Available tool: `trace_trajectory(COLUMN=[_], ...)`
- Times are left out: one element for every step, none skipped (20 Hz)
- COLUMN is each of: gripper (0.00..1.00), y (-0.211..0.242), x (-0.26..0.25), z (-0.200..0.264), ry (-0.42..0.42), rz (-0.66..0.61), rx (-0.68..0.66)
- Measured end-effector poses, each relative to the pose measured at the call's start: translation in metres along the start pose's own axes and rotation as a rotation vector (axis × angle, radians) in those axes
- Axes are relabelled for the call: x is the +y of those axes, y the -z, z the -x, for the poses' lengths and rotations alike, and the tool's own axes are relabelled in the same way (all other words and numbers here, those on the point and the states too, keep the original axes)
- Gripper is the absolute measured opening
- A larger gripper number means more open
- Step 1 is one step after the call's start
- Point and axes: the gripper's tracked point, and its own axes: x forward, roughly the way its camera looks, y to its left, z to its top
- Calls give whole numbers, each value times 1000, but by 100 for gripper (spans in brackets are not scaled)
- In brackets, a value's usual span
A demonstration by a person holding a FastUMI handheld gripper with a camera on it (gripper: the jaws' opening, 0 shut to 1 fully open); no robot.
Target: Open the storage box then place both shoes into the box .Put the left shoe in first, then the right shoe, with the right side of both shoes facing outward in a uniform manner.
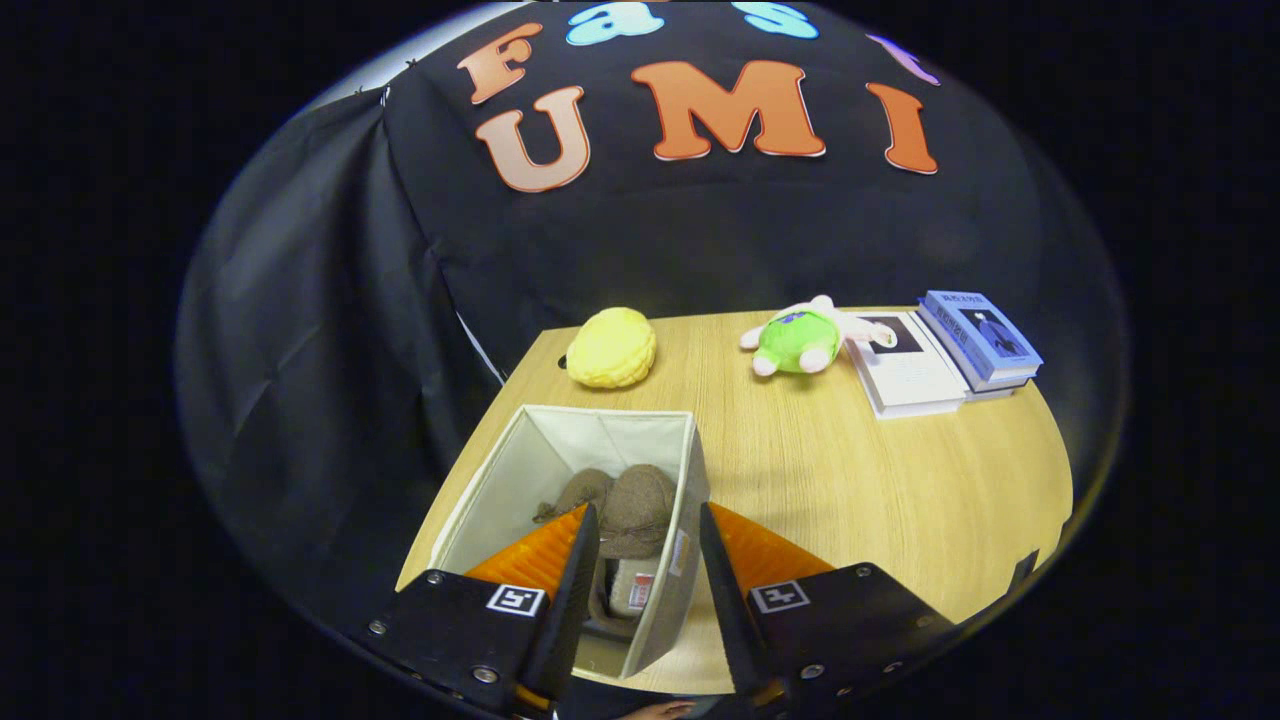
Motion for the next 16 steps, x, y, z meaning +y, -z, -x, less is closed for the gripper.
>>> trace_trajectory(gripper=[65,68,74,77,81,84,88,89,91,92,93,93,94,95,94,94], y=[-9,-18,-28,-37,-47,-58,-68,-73,-79,-83,-88,-93,-98,-104,-108,-112], x=[-5,-10,-17,-24,-30,-39,-46,-53,-57,-64,-70,-77,-84,-90,-96,-99], z=[8,17,29,40,52,62,72,82,94,106,118,129,144,155,168,179], ry=[-9,-20,-23,-30,-31,-23,-19,-16,-21,-20,-21,-14,-9,-5,-7,-13], rz=[8,22,42,71,104,135,160,177,194,208,222,230,238,239,237,238], rx=[-38,-88,-138,-192,-249,-315,-368,-411,-449,-483,-518,-554,-594,-629,-665,-698])
